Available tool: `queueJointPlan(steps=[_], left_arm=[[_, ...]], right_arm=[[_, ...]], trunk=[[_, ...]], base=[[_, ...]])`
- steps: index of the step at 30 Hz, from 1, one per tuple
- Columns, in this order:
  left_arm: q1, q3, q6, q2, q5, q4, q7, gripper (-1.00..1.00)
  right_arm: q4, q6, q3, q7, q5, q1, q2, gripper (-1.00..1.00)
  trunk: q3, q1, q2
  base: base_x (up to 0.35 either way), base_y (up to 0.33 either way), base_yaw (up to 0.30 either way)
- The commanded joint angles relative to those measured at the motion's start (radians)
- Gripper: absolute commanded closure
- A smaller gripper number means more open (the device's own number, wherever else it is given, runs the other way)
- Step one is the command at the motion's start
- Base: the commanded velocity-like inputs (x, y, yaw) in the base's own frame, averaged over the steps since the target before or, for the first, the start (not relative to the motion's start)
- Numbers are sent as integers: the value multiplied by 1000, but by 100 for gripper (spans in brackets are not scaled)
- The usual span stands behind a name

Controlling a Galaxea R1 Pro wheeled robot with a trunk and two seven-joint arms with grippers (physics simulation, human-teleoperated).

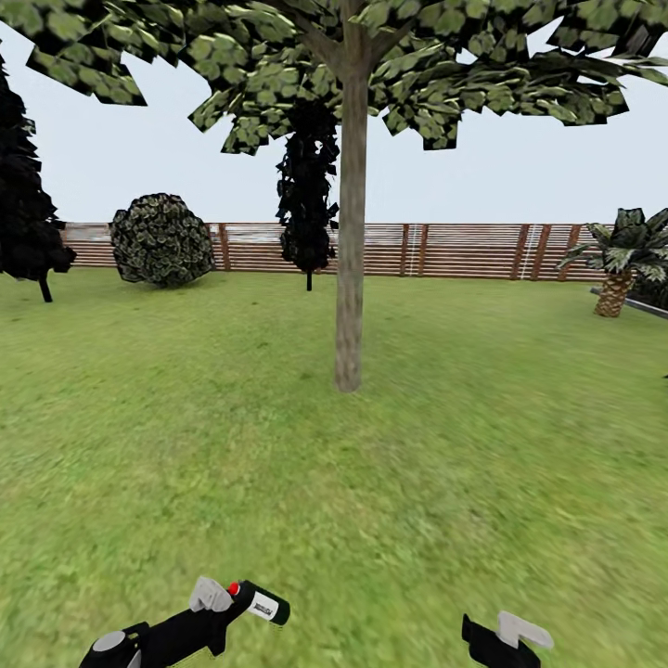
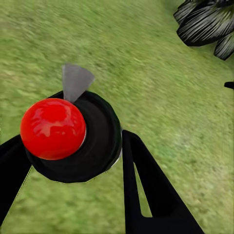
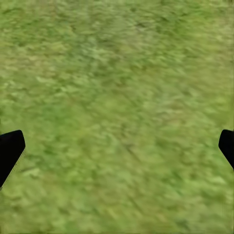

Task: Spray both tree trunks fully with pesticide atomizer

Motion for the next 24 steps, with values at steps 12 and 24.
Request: queueJointPlan(steps=[12, 24], left_arm=[[-1, 0, -8, 0, 1, 1, -2, 100], [-1, 0, -8, 0, 0, 1, -1, 100]], right_arm=[[0, -5, -1, 1, -11, -1, 1, -100], [0, -5, 0, 1, -11, -1, 2, -100]], trunk=[[-2, 1, -2], [-2, 1, -2]], base=[[346, 0, 0], [346, 0, 0]])
